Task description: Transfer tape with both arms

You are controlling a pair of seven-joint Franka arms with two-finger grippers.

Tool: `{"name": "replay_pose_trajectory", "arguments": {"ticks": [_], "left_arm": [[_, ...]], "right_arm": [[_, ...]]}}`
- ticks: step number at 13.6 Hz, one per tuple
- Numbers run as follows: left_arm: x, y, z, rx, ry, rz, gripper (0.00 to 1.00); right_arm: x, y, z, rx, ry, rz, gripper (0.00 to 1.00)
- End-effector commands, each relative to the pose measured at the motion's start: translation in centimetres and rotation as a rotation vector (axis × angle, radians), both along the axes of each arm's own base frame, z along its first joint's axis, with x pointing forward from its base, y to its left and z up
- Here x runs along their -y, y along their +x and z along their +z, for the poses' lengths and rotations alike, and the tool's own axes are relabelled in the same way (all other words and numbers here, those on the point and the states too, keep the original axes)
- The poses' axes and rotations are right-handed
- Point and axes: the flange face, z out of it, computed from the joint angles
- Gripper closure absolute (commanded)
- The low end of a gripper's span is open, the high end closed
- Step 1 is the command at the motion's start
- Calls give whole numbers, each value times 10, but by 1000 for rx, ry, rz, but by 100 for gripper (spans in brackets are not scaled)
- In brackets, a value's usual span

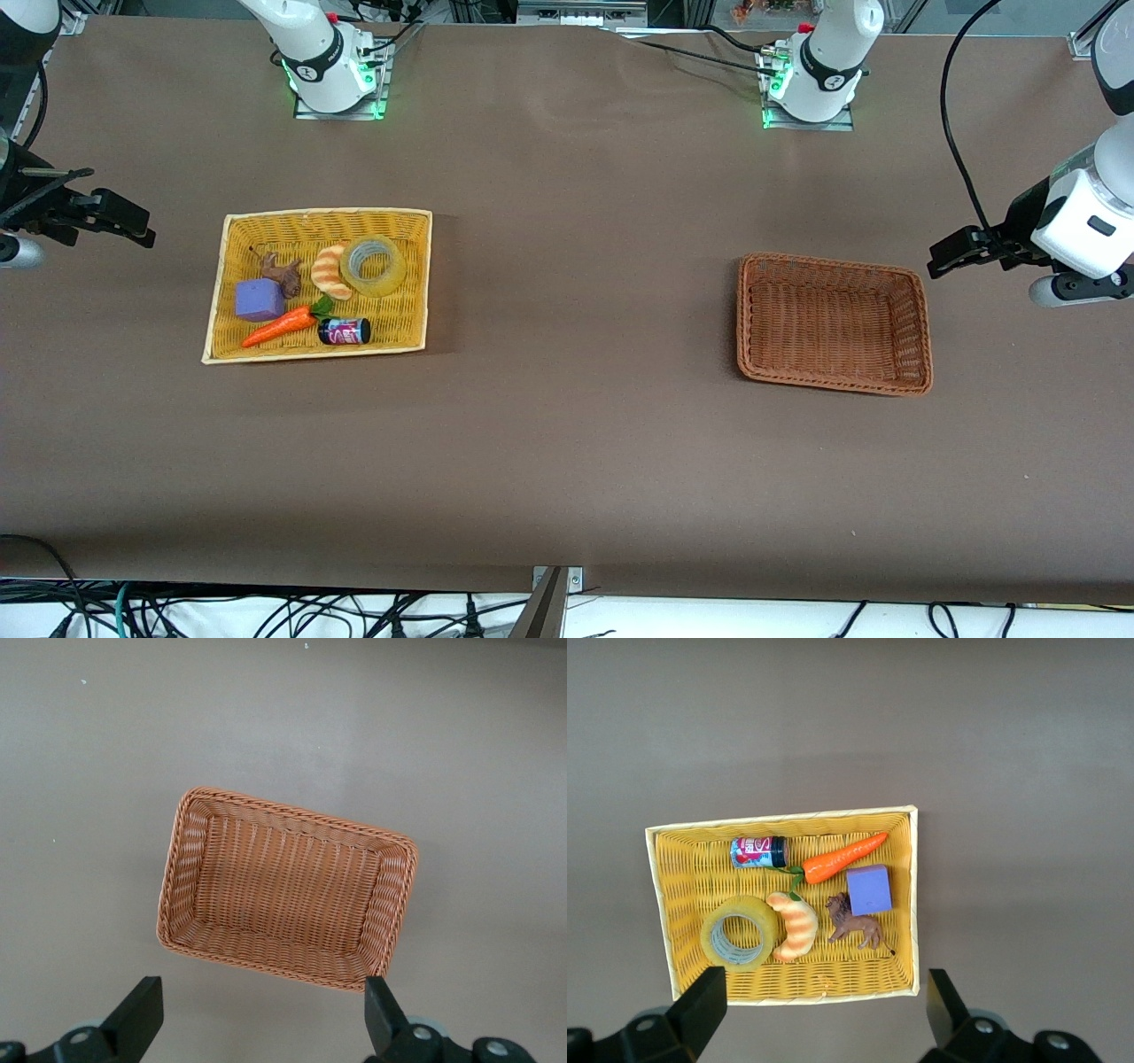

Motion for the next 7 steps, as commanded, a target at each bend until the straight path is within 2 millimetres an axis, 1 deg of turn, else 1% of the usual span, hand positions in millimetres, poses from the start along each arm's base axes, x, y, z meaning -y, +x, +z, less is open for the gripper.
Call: {"name": "replay_pose_trajectory", "arguments": {"ticks": [1,2,3,4,5,6,7], "left_arm": [[-4,-3,11,13,20,-17,0],[-6,-3,11,12,25,-12,0],[-1,-3,9,7,29,-21,0],[-3,-4,8,3,54,-22,0],[-1,-8,10,-4,94,-34,0],[1,-12,12,-19,106,-42,0],[1,-15,14,-22,106,-44,0]], "right_arm": [[-2,-1,-6,-51,-13,1,0],[-3,-3,-18,-71,-11,-2,0],[-4,-4,-28,-85,-11,-2,0],[-9,-5,-37,-95,-11,3,0],[-11,-6,-50,-101,-11,-5,0],[-18,-10,-71,-108,-11,-7,0],[-30,-17,-92,-103,-13,-17,0]]}}
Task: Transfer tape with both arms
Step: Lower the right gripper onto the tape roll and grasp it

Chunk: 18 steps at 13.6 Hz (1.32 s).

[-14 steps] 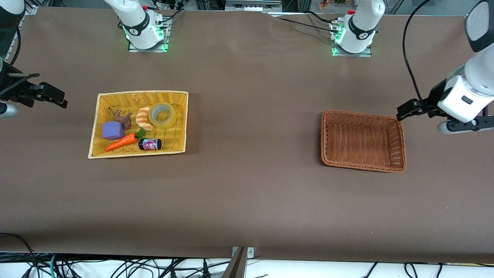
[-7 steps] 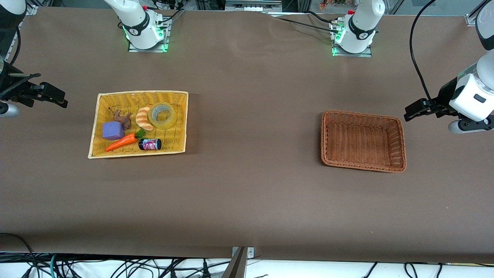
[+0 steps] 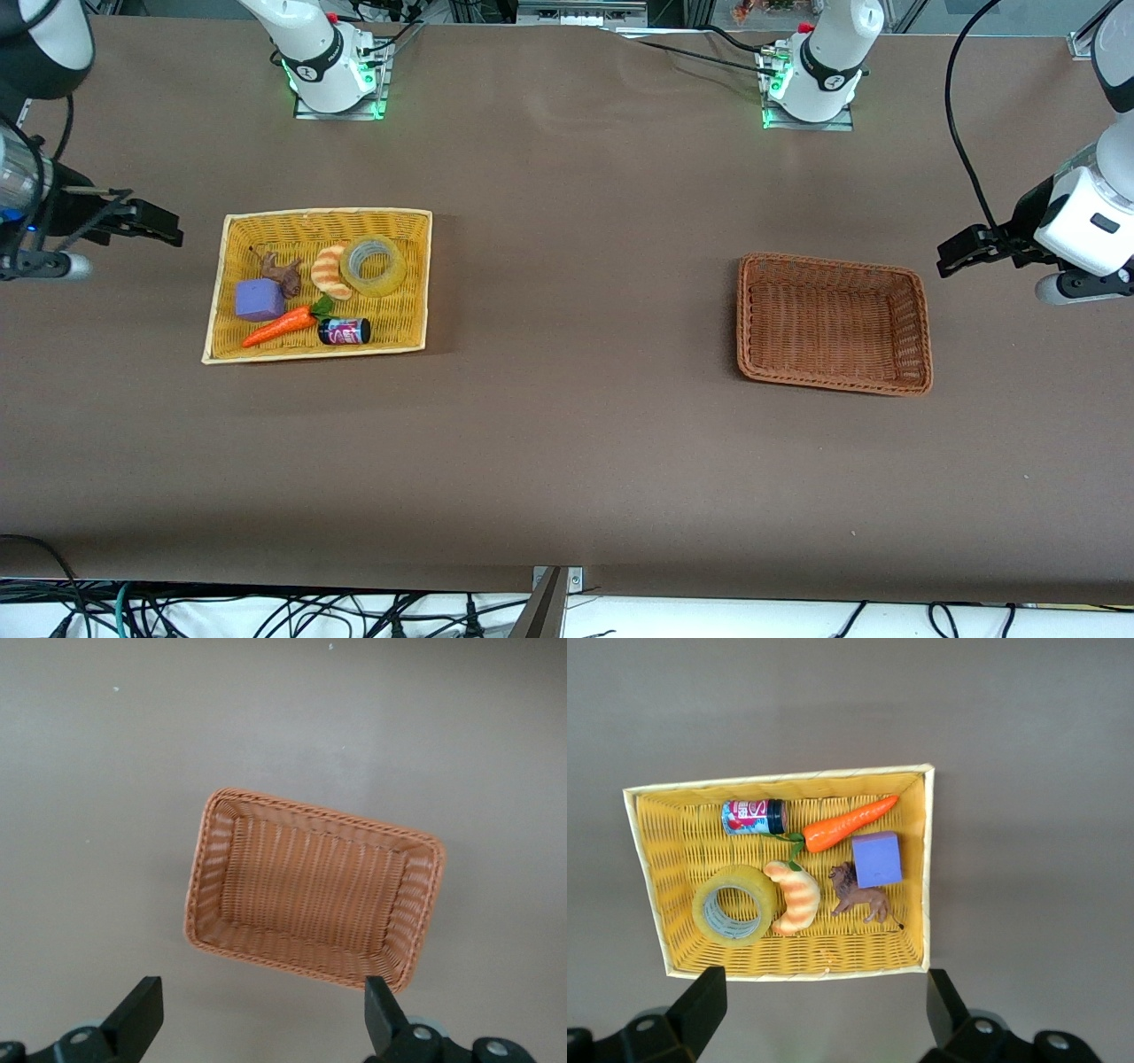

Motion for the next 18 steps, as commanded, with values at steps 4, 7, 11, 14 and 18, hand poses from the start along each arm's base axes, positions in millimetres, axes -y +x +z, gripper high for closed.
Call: {"name": "replay_pose_trajectory", "arguments": {"ticks": [4,7,11,14,18], "left_arm": [[2,-12,11,-22,18,-8,0],[7,-12,10,-26,-22,-8,0],[11,-12,14,-17,-35,-12,0],[14,-13,17,-10,-36,-17,0],[17,-9,13,-6,-22,-26,0]], "right_arm": [[-92,-46,-102,4,-49,-79,0],[-124,-72,-143,18,-58,-91,0],[-164,-101,-188,66,-50,-134,0],[-175,-112,-220,76,-30,-146,0],[-171,-130,-272,102,17,-145,0]]}}
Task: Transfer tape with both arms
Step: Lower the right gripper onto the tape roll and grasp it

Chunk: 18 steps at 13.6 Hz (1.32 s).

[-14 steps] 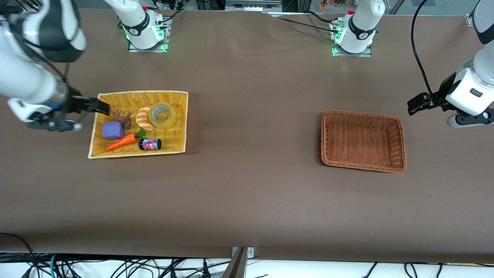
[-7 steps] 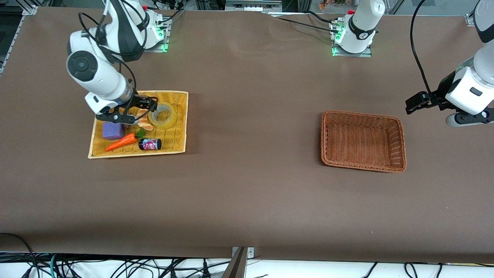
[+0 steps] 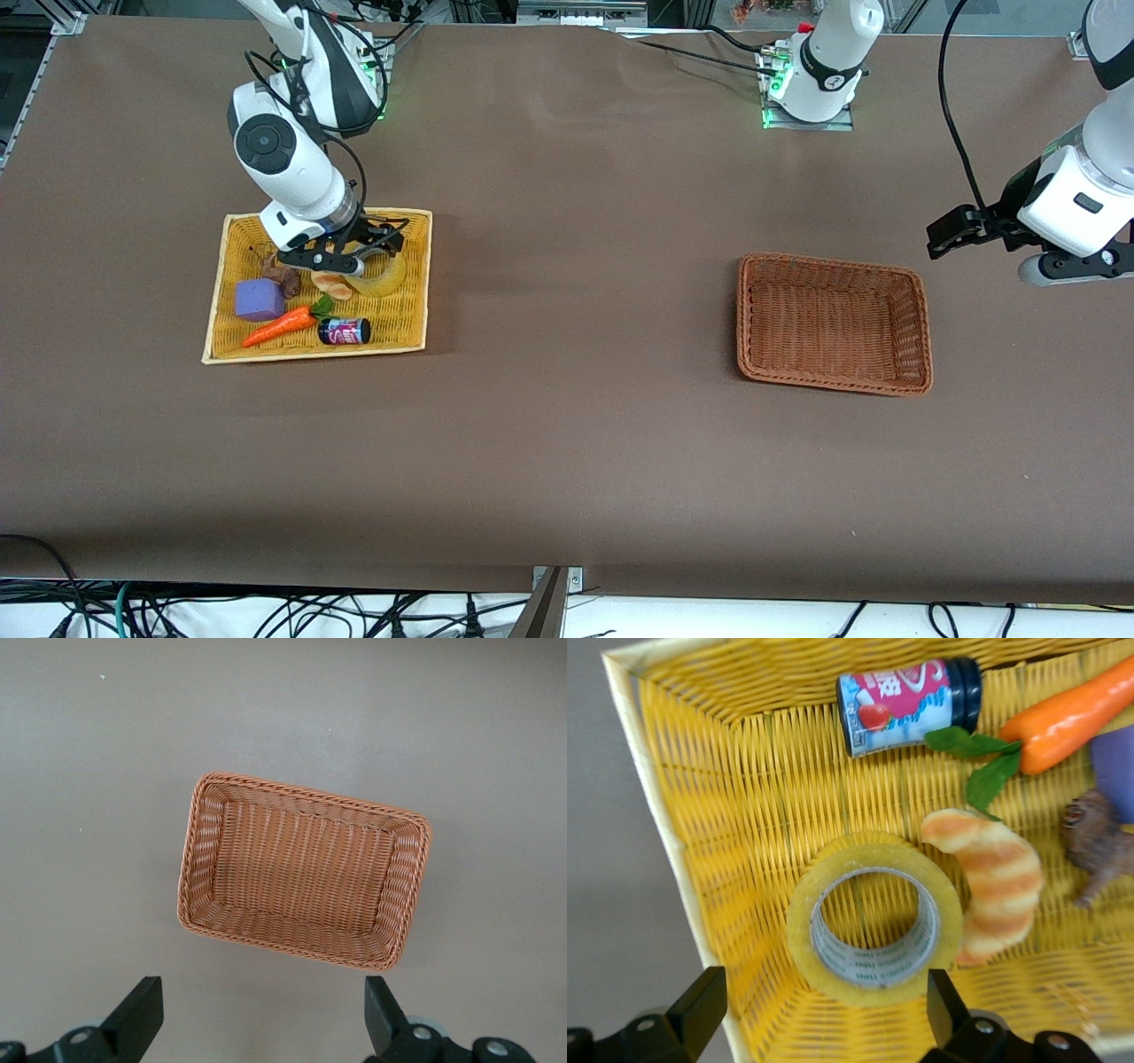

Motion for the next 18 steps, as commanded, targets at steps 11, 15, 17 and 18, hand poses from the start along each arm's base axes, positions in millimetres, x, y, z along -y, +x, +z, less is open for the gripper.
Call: {"name": "replay_pose_trajectory", "arguments": {"ticks": [11,15,17,18], "left_arm": [[16,9,-16,-4,-9,-30,0],[15,9,-17,-4,-9,-27,0],[12,10,-20,-8,-9,-22,0],[12,11,-20,-8,-9,-22,0]], "right_arm": [[-1,-18,-81,-3,68,-8,38],[-1,-13,-79,0,69,5,100],[1,-11,-77,0,66,4,100],[0,-7,-71,-8,57,6,100]]}}
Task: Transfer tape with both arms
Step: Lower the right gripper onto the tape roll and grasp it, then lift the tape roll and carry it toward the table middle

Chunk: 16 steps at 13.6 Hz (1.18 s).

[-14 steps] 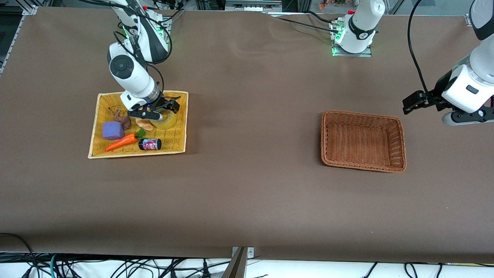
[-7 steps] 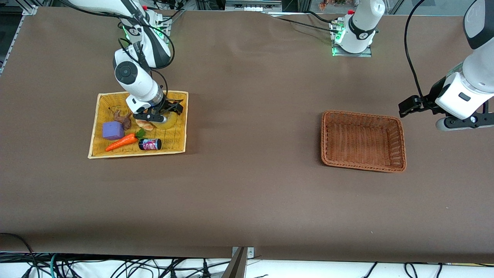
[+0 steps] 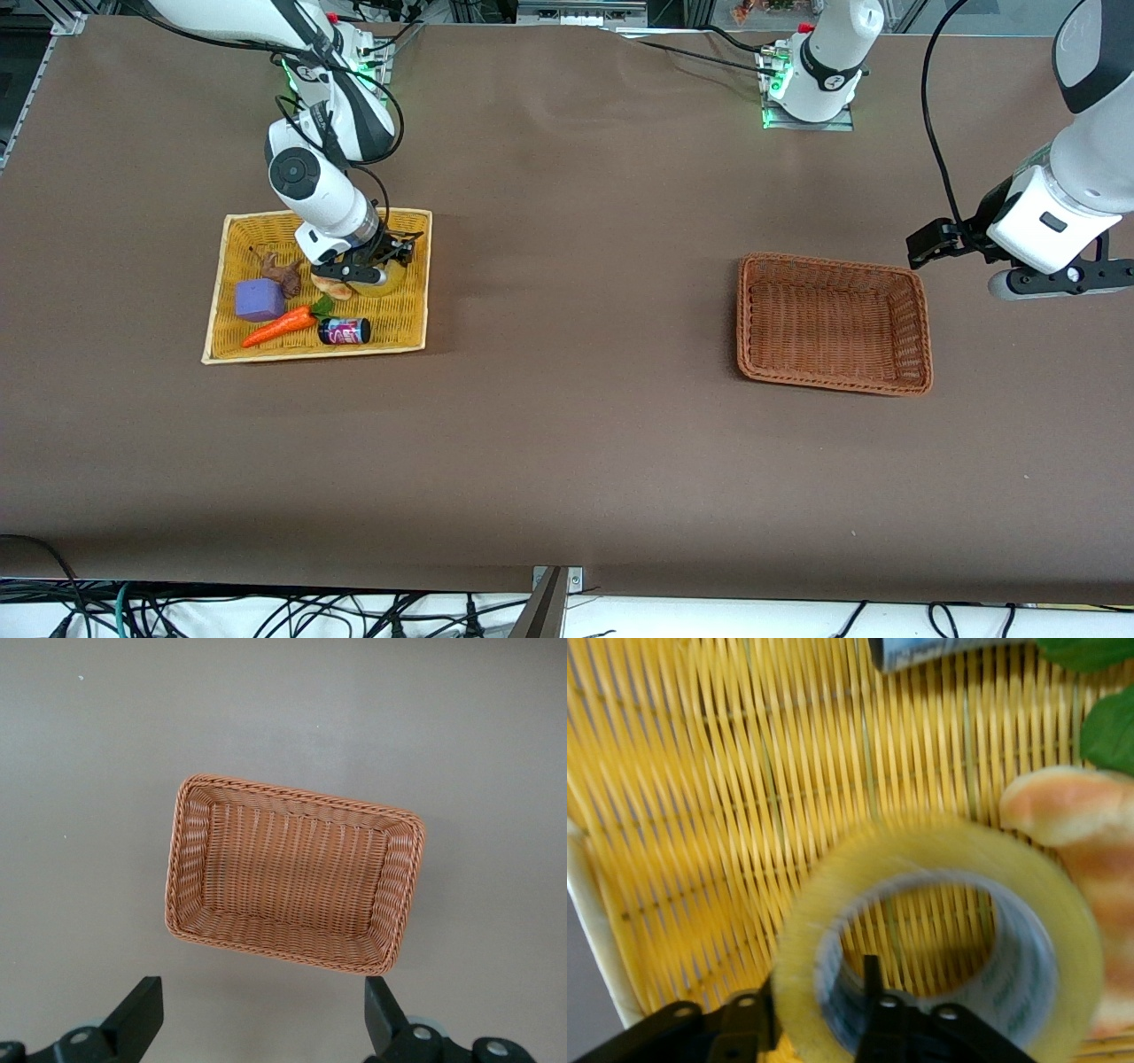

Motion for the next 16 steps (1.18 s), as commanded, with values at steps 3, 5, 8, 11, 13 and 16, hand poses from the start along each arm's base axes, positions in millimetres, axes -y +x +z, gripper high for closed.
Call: {"name": "replay_pose_trajectory", "arguments": {"ticks": [3,5,8,11,13,16], "left_arm": [[-2,1,-1,6,-9,1,0],[-2,1,-2,5,-9,1,0],[-3,2,-1,6,-9,3,0],[-2,2,-1,6,-10,2,0],[-3,2,-1,6,-9,1,0],[-3,2,-1,6,-9,1,0]], "right_arm": [[-1,32,54,-30,-67,27,100],[-9,54,102,-54,-98,20,100],[-63,78,167,-62,-90,-25,100],[-165,68,170,-55,-55,-140,100],[-222,67,161,-49,-38,-199,100],[-287,72,134,-38,-37,-290,100]]}}
